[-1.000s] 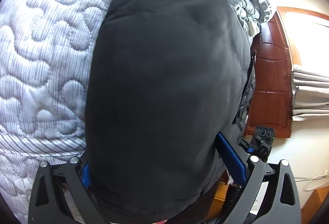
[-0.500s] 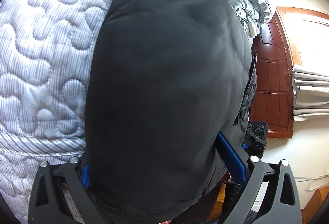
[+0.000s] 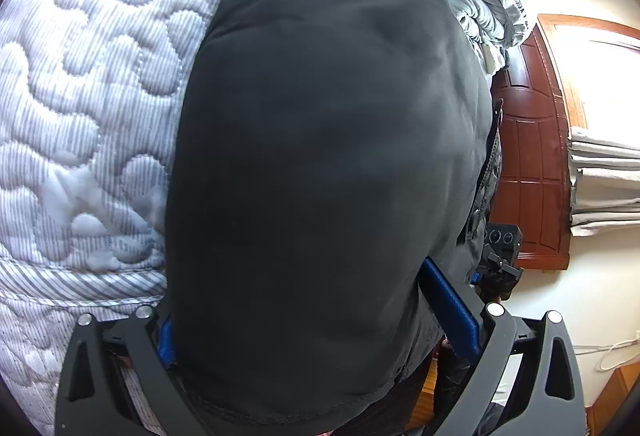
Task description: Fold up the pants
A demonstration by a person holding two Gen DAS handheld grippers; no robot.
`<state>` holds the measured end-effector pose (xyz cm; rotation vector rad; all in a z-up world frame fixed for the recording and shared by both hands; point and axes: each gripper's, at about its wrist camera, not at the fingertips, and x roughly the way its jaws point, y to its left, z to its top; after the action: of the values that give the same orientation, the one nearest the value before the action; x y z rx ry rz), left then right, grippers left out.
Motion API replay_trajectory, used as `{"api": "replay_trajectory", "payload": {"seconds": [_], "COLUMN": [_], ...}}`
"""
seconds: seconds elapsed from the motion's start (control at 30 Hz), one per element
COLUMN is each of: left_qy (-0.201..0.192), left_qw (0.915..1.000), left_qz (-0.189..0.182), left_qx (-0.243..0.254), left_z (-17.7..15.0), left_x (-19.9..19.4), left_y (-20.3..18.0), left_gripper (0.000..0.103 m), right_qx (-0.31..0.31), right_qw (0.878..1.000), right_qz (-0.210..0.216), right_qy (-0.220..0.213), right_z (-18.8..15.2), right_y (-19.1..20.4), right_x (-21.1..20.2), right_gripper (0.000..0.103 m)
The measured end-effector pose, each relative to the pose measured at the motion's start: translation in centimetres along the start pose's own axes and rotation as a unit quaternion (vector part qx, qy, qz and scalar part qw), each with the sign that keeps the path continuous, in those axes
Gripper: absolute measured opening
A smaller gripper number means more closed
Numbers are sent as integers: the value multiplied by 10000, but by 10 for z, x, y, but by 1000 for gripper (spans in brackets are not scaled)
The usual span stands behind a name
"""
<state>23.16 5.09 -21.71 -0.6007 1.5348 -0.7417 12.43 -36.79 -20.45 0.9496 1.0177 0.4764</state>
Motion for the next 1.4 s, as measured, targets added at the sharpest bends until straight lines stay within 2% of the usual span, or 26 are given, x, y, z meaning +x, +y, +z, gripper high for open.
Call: {"api": "replay_trajectory", "payload": {"seconds": [0.13,0.33,0.53,0.83,0.93,1.0,1.1,1.17,1.2,1.27,1.4], "left_qy": [4,19,86,-178,-198,-219,-251,-277,-297,-351,-429], "left_qw": [10000,10000,9999,9993,9991,9988,9986,9986,9986,9987,9987], "left_qz": [42,69,113,339,385,439,472,438,420,336,239], "left_qx": [-16,-24,-78,4,-29,-2,53,85,95,122,167], "left_z": [-1,0,5,3,4,4,4,4,4,5,6], "left_x": [2,6,9,10,10,10,7,3,1,-3,-6], "left_y": [-1,-4,-7,-22,-21,-23,-24,-26,-26,-29,-30], "left_gripper": [100,100,100,98,96,93,83,70,66,53,45], "right_qx": [-179,-371,-420,-506,-575,-593,-630,-772,-836,-950,-1140], "right_qw": [9996,9982,9978,9977,9972,9970,9968,9954,9948,9937,9913], "right_qz": [56,-220,-196,-248,-396,-439,-470,-564,-580,-593,-642], "right_qy": [215,418,468,386,262,213,122,55,20,-41,-118], "right_z": [3,6,4,-6,-11,-13,-17,-20,-21,-22,-22], "right_y": [13,23,20,22,26,26,32,41,47,56,74], "right_x": [18,44,41,42,38,32,26,23,21,18,15], "right_gripper": [101,101,100,99,90,77,63,56,53,50,47]}}
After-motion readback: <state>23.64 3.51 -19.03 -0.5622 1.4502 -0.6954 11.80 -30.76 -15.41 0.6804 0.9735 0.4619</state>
